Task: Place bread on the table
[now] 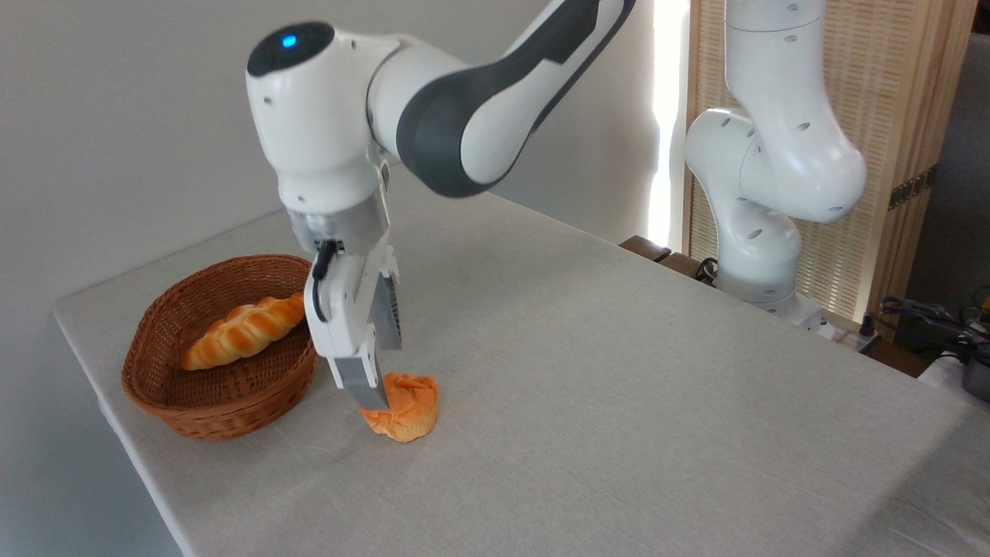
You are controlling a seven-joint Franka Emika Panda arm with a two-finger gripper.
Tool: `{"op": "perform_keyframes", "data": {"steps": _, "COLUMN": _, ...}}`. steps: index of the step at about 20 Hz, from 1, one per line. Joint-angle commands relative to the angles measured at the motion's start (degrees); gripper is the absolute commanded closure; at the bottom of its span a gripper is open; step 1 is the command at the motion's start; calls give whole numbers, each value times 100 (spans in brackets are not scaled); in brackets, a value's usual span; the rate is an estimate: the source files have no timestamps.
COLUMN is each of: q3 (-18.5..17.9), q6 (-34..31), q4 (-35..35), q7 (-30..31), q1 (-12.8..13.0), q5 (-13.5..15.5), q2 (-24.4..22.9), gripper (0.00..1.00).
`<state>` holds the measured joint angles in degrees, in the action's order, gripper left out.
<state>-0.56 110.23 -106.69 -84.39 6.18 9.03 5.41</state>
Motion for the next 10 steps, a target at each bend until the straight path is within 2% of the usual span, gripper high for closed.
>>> {"op": "perform_keyframes", "data": {"steps": 1, "q3": -75, "q6": -553, "q4": 419, "q7": 702, "q1": -187, "q5": -6, "q2": -329, "gripper": 0}}
{"op": "perform_keyframes", "data": {"steps": 5, "q3": -190, "q6": -1151, "q4": 1140, "q7": 1853, "q1": -223, "q5": -85, "q2": -374, "gripper": 0}}
{"op": "perform_keyframes", "data": {"steps": 7, "q3": -181, "q6": -1406, "q4": 1308, "q7": 2372, "q1": -232, "q5": -129, "q2": -365, "gripper": 0}}
{"op": "perform_keyframes", "data": {"steps": 10, "q3": -181, "q6": -1407, "q4": 1344, "q7": 3101, "q1": -232, "q5": -349, "q2": -374, "gripper": 0}}
